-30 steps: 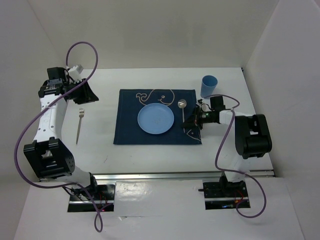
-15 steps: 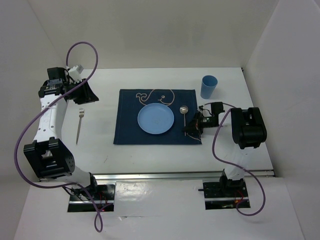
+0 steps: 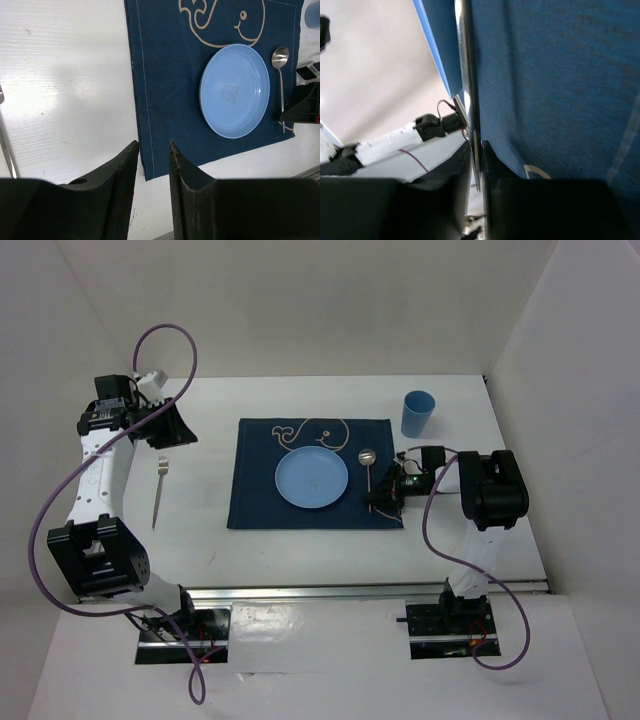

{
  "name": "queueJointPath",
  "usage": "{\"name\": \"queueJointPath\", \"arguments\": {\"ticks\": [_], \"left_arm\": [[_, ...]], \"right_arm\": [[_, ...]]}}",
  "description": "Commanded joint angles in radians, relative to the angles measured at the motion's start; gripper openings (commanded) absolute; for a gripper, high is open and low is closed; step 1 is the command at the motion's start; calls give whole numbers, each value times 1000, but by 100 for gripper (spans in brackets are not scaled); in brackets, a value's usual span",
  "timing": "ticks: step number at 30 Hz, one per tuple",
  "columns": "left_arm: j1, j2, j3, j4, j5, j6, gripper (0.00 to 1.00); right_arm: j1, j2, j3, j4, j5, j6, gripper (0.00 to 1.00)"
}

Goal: Set the dinner table for one person

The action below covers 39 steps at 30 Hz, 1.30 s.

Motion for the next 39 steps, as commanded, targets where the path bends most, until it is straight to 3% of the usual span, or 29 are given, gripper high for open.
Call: {"name": "queueJointPath", "arguments": {"ticks": [1,9,17,22,27,39], "left_arm": [[5,-16,-4,5,27,24,38],[5,-16,-4,5,27,24,38],[5,-16,-4,5,37,24,38],[5,-16,-4,5,46,24,38],[5,-16,-4,5,46,24,38],[5,-16,-4,5,46,24,38]], "right_arm": [[-14,9,8,19,8,5,28],[-14,-10,-20,-18,52,5,42],[10,-122,14,-139,206,-4,55],[56,-135,89,-274,295,-36,57],[93,-101,112,-292,306,-47,57],[114,-132,212,-447,520,-101,57]]}}
